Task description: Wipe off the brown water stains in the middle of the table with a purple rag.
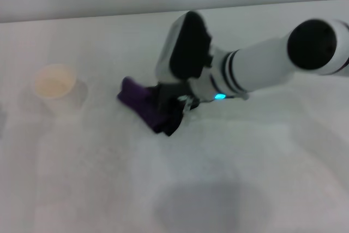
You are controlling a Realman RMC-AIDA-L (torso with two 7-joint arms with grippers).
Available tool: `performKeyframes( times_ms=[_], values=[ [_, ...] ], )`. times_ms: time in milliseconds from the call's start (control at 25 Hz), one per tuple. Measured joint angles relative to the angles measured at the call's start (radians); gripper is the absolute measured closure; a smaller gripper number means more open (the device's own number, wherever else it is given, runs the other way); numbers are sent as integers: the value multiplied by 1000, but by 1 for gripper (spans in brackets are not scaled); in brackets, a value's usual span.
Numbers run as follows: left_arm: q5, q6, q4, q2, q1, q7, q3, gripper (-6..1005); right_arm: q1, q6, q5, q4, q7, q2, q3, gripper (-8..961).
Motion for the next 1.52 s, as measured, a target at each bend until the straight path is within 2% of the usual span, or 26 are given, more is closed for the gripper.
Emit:
performKeyframes(
  times_ms=[200, 360, 480, 640, 880, 1280, 1400, 1520],
  values=[
    [-25, -1, -8, 0, 5, -1, 0, 134, -32, 33, -16, 33, -8, -16, 144, 829],
    [-28, -1, -9, -1, 8, -1, 0, 134, -91, 143, -137, 5, -11, -17, 326, 819],
    [-29, -1, -9, 0, 3, -1, 0, 134, -138, 240, -203, -39, -11, -16, 450, 811],
    [-45, -1, -9, 1, -1, -2, 0, 134, -207, 338, -248, -131, -11, -22, 534, 800],
    [-50, -7, -9, 1, -1, -2, 0, 133, -251, 337, -288, -184, -11, -17, 549, 784],
    [-51, -16, -1, 1, -11, -2, 0, 133, -263, 280, -267, -190, -86, -7, 537, 758],
    [-51, -16, -1, 1, -11, -2, 0, 133, -279, 254, -179, -205, -126, -13, 558, 615],
    [-51, -19, -1, 0, -11, -2, 0, 133, -299, 227, -58, -191, -269, -13, 603, 497]
  ],
)
